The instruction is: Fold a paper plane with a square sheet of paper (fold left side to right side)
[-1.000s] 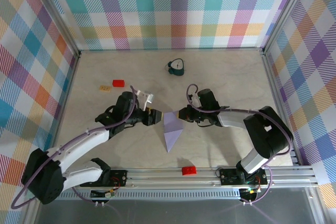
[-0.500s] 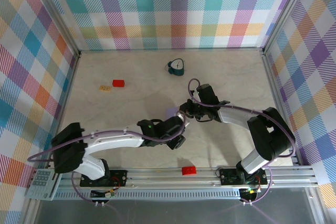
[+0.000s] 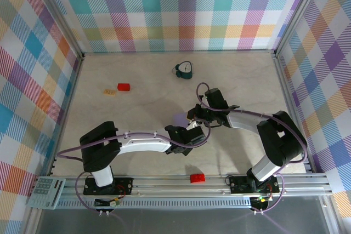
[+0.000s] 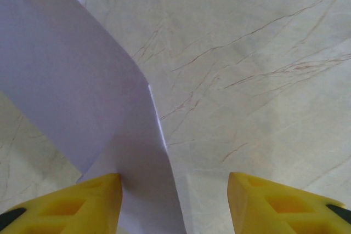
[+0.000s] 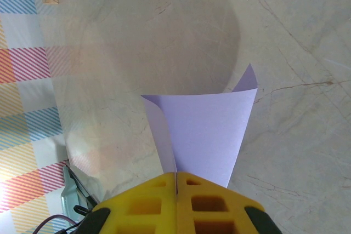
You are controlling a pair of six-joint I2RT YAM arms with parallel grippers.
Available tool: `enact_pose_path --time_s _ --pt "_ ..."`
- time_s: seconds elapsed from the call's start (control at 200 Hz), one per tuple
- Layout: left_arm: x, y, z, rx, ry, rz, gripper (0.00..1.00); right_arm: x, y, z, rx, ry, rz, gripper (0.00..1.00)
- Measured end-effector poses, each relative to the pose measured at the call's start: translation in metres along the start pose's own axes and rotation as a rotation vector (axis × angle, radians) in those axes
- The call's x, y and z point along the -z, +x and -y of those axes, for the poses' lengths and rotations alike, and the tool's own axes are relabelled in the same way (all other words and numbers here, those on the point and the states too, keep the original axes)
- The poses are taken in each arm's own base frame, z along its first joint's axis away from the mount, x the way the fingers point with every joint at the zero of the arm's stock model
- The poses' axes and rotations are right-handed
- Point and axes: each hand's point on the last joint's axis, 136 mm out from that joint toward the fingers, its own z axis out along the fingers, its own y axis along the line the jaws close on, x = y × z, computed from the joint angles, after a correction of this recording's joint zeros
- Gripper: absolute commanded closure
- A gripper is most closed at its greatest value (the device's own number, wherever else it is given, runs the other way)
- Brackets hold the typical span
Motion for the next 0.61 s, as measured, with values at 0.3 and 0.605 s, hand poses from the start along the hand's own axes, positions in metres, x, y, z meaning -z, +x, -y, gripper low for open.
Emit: enact_pose_path --time_s 0.3,0.605 --pt "-0.005 0.003 -0.003 0.023 -0.029 -0.011 0.66 -0.008 0.003 0.011 -0.032 0.025 -0.020 1.00" --pt "-0.006 0.004 -0.003 0.051 -0.032 -0.013 0.77 -0.013 0.005 0.018 -0.045 0.039 -0.031 1.00"
